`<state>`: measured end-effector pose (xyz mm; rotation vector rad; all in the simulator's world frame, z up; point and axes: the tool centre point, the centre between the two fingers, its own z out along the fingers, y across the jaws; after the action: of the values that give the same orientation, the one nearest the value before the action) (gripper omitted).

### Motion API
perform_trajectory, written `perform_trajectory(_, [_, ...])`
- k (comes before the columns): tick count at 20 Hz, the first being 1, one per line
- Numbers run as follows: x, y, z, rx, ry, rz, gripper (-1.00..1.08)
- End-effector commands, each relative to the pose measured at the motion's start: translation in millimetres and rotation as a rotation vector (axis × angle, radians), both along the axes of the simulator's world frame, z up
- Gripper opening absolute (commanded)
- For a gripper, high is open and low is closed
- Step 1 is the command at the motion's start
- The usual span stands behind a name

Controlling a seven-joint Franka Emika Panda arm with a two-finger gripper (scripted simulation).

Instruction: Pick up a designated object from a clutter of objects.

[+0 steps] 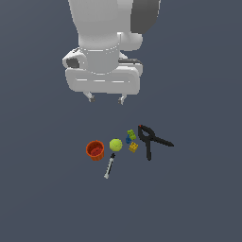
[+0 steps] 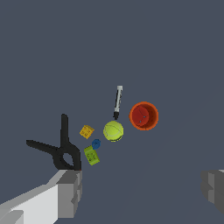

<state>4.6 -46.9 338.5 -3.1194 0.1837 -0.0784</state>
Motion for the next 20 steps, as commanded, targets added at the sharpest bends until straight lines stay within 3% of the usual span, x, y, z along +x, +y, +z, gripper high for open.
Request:
perform_trajectory(1, [0.0, 0.0, 0.0, 0.0, 0.0, 0.0, 1.0])
perform_trajectory(20, [3.6, 8.9, -9.9, 0.008, -0.011, 0.055, 1.0])
